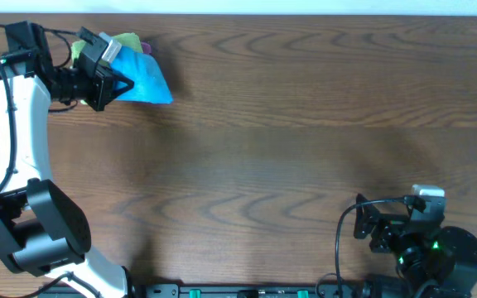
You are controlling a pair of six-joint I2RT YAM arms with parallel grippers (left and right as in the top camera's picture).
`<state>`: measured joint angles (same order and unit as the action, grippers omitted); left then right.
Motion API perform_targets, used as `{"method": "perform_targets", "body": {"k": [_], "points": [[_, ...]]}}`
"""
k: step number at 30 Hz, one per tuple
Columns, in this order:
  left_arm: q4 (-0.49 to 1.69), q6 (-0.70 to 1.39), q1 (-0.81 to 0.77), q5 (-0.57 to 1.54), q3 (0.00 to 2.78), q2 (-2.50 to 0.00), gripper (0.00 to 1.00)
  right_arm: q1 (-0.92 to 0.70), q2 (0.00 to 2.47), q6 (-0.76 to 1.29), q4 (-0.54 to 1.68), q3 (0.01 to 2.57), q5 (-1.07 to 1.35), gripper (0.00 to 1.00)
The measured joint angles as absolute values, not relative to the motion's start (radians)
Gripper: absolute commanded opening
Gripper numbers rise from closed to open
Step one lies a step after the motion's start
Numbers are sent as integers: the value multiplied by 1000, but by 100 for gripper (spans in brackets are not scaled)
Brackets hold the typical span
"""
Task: Fold the cloth
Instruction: 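Lower the blue cloth onto the top of the cloth stack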
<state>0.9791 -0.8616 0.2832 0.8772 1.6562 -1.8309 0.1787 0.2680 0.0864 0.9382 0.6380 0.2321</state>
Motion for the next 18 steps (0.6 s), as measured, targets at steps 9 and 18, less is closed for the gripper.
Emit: {"method": "perform_targets", "body": {"k": [9,18], "points": [[818,-833,283,780,1658,-1831,6,179,268,86,939,638,232,99],[688,-732,302,778,1669,-1872,6,179,268,86,939,638,232,99]]}}
